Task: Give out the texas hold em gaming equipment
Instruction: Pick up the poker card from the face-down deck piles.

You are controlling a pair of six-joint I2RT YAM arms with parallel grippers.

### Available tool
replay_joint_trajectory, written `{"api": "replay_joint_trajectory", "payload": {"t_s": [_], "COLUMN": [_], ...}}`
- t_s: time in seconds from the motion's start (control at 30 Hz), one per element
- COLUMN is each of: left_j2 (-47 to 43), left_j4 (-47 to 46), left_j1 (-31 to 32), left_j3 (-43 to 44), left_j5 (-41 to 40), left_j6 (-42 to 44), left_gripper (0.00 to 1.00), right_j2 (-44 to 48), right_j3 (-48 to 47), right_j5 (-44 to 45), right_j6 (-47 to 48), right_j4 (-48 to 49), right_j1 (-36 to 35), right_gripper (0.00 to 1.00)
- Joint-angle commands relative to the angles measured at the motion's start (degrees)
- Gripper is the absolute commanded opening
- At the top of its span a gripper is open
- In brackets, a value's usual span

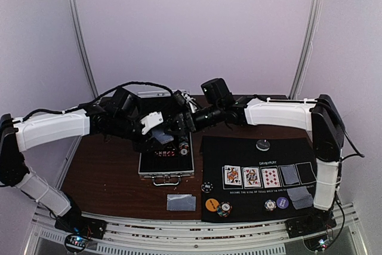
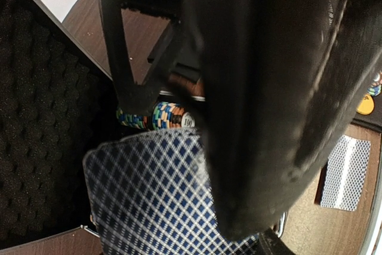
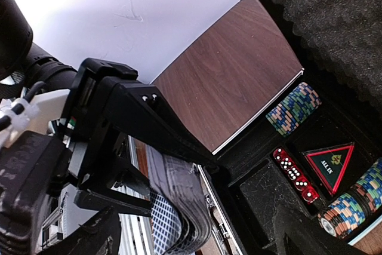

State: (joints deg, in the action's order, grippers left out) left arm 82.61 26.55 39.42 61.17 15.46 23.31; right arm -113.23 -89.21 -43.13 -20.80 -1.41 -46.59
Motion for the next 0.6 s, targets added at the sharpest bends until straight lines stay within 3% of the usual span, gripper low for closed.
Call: {"api": "replay_joint_trajectory", "payload": {"t_s": [0.0,0.37,0.57], "left_j2": [-0.5,-1.6,-1.9], "left_j4": [-2.7,-3.6,-3.7], "left_j1": [-0.1,-0.1,-0.1], "left_j3": [-0.1,-0.6,-1.0], "left_j5": [1.1,2.2,1.5], "left_j6": [0.6,0.5,0.7], "left_gripper": [0.50,0.49,0.49], "right_j2": [-2.0,-4.7,-2.3], "right_j3": [-2.9,-4.5,-2.8], "right_j5": [-2.8,0.4,3.7], "right_j6": [1.0,0.7,1.8], "right_j4": [2.2,1.9,-1.2], "right_j1": [-0.9,-0.7,1.0], "right_gripper": [0.90,0.75,0.50]}}
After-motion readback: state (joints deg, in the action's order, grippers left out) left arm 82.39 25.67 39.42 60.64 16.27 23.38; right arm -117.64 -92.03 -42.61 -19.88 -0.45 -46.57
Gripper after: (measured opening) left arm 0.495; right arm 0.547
